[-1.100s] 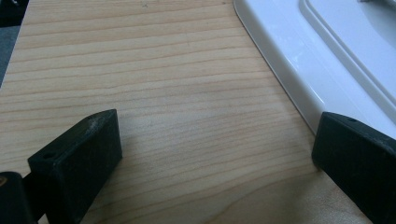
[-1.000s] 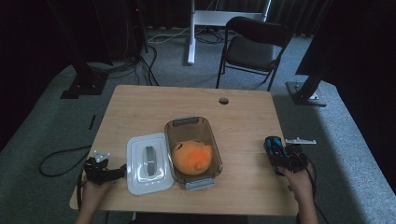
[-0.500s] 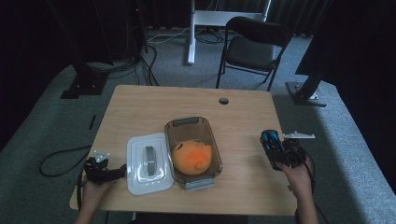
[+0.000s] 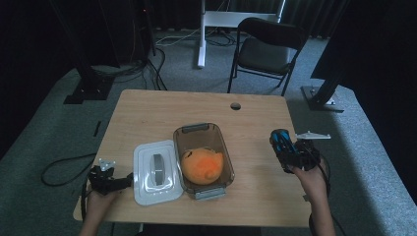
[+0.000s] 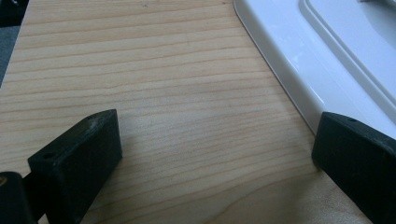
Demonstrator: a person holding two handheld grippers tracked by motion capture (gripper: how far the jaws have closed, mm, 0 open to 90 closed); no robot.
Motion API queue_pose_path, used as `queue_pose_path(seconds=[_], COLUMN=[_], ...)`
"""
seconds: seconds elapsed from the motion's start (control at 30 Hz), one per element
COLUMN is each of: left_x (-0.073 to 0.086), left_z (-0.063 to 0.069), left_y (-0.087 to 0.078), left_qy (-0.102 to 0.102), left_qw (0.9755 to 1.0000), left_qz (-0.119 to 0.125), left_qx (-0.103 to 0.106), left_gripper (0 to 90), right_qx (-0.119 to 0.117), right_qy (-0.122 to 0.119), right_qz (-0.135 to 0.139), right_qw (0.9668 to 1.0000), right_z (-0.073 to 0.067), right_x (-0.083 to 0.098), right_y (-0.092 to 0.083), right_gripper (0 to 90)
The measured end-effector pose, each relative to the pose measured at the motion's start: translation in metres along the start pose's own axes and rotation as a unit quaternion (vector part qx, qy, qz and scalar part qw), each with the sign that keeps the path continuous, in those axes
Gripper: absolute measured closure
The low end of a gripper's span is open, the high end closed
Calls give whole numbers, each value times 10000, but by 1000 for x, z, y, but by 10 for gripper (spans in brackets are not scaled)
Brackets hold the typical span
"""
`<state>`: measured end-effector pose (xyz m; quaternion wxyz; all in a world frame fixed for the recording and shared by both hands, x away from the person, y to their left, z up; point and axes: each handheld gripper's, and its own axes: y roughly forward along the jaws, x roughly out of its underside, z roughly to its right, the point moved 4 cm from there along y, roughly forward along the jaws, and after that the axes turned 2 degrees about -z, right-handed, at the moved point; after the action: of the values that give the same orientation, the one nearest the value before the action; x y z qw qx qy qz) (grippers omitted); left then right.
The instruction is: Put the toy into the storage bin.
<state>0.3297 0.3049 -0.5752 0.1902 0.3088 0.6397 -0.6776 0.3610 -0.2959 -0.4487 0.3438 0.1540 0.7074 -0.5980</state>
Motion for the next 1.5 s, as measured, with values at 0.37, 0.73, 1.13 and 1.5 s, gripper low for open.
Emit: queue_pose_path(seconds=[0.37,0.73,1.13,1.5], left_x=[0,0,0,0], left_z=[0,0,0,0], left_y=[0,0,0,0], left_qy=[-1,-9,-1,0], left_qw=[10000,10000,10000,10000], left_qz=[1,7,7,-2], left_qx=[0,-1,-2,1], left_gripper=[19,19,19,19], right_qx=[-155,-299,-464,-659], right_qy=[-179,-386,-624,-863], right_qz=[141,214,224,244], right_qw=[9996,9986,9967,9938], right_z=[-17,-37,-62,-90], right_x=[-19,-37,-53,-67], right_y=[-7,-9,-6,-3], right_gripper=[261,261,261,261])
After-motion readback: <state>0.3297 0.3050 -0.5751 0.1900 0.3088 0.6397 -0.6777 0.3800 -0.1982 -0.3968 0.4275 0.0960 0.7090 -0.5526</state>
